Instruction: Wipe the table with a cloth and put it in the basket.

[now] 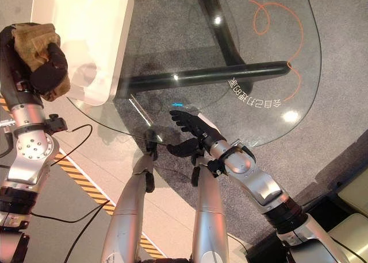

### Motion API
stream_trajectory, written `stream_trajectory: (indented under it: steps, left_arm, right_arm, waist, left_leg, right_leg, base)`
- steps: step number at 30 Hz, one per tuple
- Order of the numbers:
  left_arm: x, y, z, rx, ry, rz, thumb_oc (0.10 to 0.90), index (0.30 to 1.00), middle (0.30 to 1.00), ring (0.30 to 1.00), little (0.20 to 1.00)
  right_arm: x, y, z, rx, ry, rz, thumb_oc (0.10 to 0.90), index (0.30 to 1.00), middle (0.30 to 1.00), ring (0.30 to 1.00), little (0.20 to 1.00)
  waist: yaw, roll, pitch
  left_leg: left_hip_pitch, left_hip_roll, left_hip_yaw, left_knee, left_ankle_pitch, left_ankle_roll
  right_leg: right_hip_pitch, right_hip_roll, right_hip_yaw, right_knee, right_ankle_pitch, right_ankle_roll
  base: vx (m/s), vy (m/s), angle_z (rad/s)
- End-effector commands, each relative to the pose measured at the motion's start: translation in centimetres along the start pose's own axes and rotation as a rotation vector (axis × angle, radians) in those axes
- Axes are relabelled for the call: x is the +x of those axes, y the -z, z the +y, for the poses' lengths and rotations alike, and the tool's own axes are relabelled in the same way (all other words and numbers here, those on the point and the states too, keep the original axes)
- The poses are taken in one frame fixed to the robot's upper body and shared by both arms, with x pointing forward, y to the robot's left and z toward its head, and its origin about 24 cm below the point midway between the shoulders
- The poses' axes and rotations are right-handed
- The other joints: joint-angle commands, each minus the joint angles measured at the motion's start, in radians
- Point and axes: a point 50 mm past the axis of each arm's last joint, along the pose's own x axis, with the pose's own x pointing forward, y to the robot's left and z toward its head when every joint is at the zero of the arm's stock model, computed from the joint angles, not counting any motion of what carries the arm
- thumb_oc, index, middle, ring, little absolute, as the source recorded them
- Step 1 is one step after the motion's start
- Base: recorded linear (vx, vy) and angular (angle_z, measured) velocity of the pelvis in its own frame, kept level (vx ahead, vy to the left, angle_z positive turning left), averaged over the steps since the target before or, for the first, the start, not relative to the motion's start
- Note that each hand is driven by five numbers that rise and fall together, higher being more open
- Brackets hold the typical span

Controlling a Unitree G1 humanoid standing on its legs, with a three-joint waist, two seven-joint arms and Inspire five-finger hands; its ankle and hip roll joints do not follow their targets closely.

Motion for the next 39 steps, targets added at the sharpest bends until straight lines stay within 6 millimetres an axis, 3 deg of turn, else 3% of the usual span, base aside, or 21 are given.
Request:
stream_trajectory:
  steps: [1,14,17,21,22,23,26,39]
  left_arm:
    - [3.0,-5.0,1.9,-0.021,-0.138,-0.276,0.100,0.300,0.300,0.300,0.200]
    - [3.6,-3.6,1.5,0.006,-0.201,-0.225,0.100,0.300,0.300,0.300,0.200]
    - [3.6,-2.7,1.2,0.031,-0.194,-0.196,0.100,0.300,0.300,0.300,0.200]
    - [4.0,-2.7,0.9,0.030,-0.206,-0.191,0.100,0.300,0.300,0.300,0.200]
    - [3.8,-2.4,0.9,0.036,-0.199,-0.180,0.100,0.300,0.300,0.300,0.200]
    - [4.1,-2.7,0.8,0.030,-0.205,-0.192,0.100,0.300,0.300,0.300,0.200]
    - [3.8,-2.3,0.5,0.039,-0.195,-0.186,0.100,0.300,0.300,0.300,0.200]
    - [5.4,-3.6,-0.1,0.105,-0.229,-0.234,0.100,0.300,0.300,0.300,0.200]
  right_arm:
    - [-0.2,-1.8,1.0,0.014,-0.072,-0.087,0.800,0.900,0.900,0.900,0.900]
    - [0.3,-1.5,0.7,0.023,-0.076,-0.053,0.800,0.900,0.900,0.900,0.900]
    - [0.3,-1.0,0.7,0.031,-0.083,-0.035,0.800,0.900,0.900,0.900,0.900]
    - [0.5,-1.4,0.3,0.019,-0.097,-0.033,0.800,0.900,0.900,0.900,0.900]
    - [0.5,-1.1,0.5,0.026,-0.104,-0.020,0.800,0.900,0.900,0.900,0.900]
    - [0.6,-1.4,0.4,0.020,-0.106,-0.023,0.800,0.900,0.900,0.900,0.900]
    - [0.5,-0.7,0.9,0.043,-0.140,0.008,0.800,0.900,0.900,0.900,0.900]
    - [0.7,-0.7,1.0,0.046,-0.168,0.027,0.800,0.900,0.900,0.900,0.900]
  waist:
    - [-0.021,0.022,-0.028]
    - [-0.036,0.032,-0.028]
    - [-0.037,0.034,-0.028]
    - [-0.044,0.033,-0.028]
    - [-0.040,0.035,-0.028]
    - [-0.044,0.033,-0.028]
    - [-0.042,0.034,-0.028]
    - [-0.052,0.037,-0.028]
  left_leg:
    - [-0.032,-0.046,0.086,0.183,-0.192,0.018]
    - [-0.081,-0.050,0.094,0.183,-0.186,0.013]
    - [-0.073,-0.048,0.082,0.200,-0.217,0.007]
    - [-0.136,-0.048,0.092,0.201,-0.183,0.011]
    - [-0.111,-0.046,0.081,0.208,-0.210,0.005]
    - [-0.146,-0.046,0.092,0.203,-0.181,0.010]
    - [-0.133,-0.042,0.081,0.217,-0.213,0.003]
    - [-0.184,-0.045,0.082,0.225,-0.194,-0.003]
  right_leg:
    - [0.004,0.074,-0.006,-0.206,0.123,0.020]
    - [-0.053,0.072,0.011,-0.215,0.142,0.027]
    - [-0.046,0.082,0.020,-0.194,0.111,0.032]
    - [-0.104,0.083,0.021,-0.192,0.138,0.025]
    - [-0.081,0.088,0.024,-0.180,0.110,0.030]
    - [-0.113,0.083,0.021,-0.187,0.139,0.025]
    - [-0.105,0.091,0.025,-0.163,0.107,0.030]
    - [-0.149,0.092,0.028,-0.153,0.119,0.028]
  base:
    - [0.00,0.052,0.00]
    - [0.02,0.048,-0.03]
    - [0.07,0.045,-0.03]
    - [-0.02,0.043,-0.04]
    - [0.00,0.027,-0.06]
    - [0.04,0.015,-0.06]
    - [0.03,0.009,-0.02]
    - [0.00,0.003,0.00]
